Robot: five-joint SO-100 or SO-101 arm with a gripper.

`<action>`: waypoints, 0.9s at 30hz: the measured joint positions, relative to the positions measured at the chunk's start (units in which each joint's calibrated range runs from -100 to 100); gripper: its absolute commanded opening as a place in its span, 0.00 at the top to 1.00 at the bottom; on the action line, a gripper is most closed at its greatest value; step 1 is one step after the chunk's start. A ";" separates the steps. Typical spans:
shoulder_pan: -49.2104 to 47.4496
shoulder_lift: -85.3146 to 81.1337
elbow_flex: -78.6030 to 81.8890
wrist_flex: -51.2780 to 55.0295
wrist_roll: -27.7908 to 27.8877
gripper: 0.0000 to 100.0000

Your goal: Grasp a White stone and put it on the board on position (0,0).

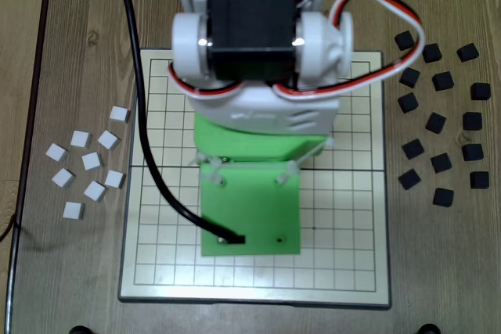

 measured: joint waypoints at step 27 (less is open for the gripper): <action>1.08 -55.34 63.30 -9.76 -2.34 0.91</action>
